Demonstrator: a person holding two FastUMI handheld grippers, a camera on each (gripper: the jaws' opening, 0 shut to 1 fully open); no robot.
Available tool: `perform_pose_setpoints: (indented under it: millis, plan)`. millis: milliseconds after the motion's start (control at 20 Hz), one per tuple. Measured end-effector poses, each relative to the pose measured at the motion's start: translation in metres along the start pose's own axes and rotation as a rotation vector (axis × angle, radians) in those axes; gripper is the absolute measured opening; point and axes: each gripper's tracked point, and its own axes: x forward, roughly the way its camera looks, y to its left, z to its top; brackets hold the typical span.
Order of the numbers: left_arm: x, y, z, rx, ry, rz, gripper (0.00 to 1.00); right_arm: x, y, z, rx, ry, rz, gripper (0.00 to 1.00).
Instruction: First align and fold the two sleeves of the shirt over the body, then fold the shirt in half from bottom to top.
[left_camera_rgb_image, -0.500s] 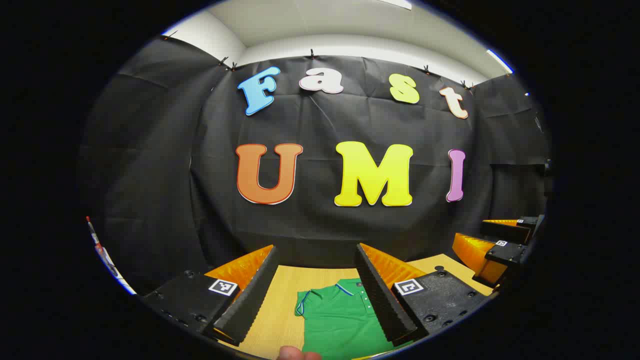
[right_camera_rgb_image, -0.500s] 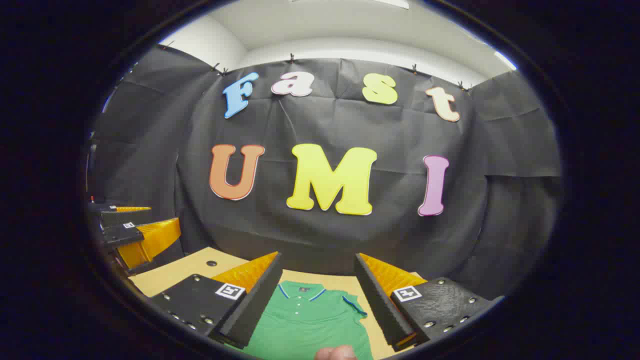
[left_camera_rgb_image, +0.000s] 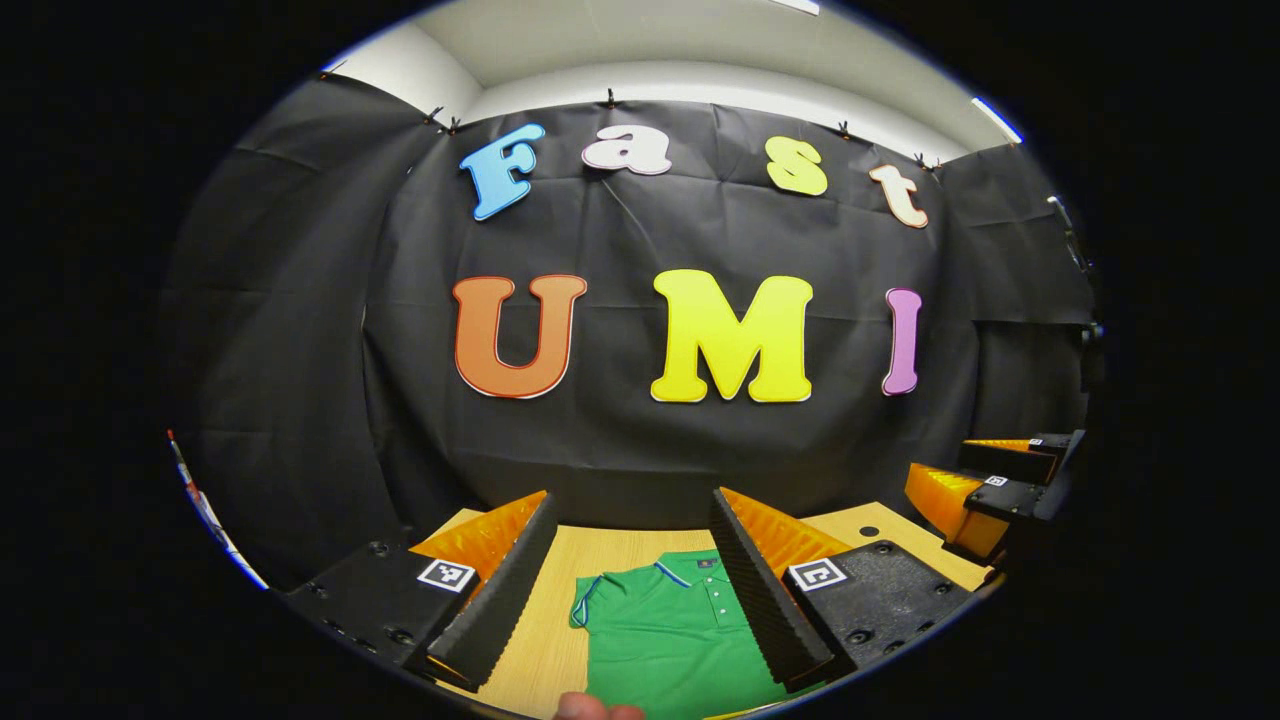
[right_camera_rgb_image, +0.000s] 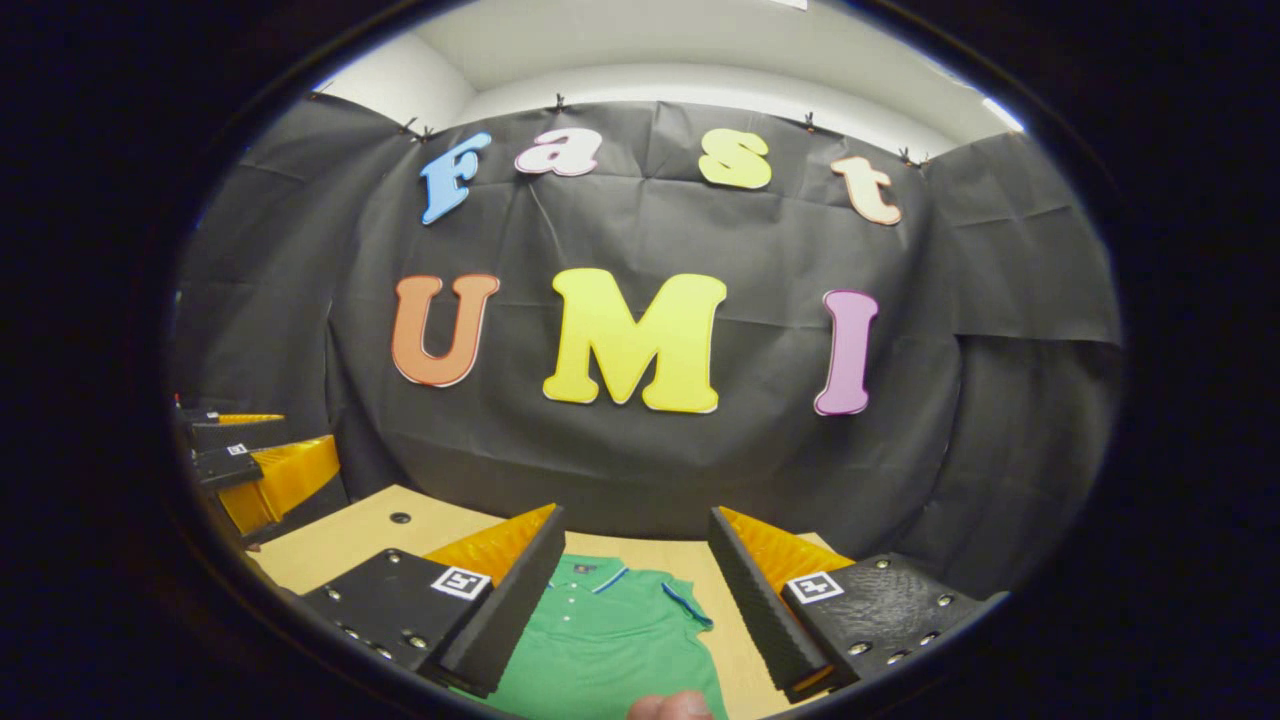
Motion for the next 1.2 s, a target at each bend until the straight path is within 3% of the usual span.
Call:
perform_pose_setpoints:
  millis: [200,500,750,1050,1200]
  plan:
    - [0.003,-0.003,-0.009,0.000,0.027,0.011,0.98,0.021,-0.020,-0.019,-0.003,0.059,0.006,0.92]
    - [0.009,-0.014,-0.049,-0.020,0.137,0.023,0.98,0.097,-0.055,-0.113,-0.059,0.248,0.101,0.92]
    - [0.006,-0.002,-0.075,0.000,0.208,0.098,0.98,0.170,-0.078,-0.181,-0.101,0.336,0.126,0.92]
    - [0.003,0.003,-0.106,-0.025,0.295,0.171,0.98,0.241,-0.078,-0.273,-0.132,0.508,0.215,0.92]
    - [0.003,0.006,-0.114,-0.014,0.315,0.207,0.98,0.265,-0.080,-0.308,-0.183,0.556,0.235,0.87]
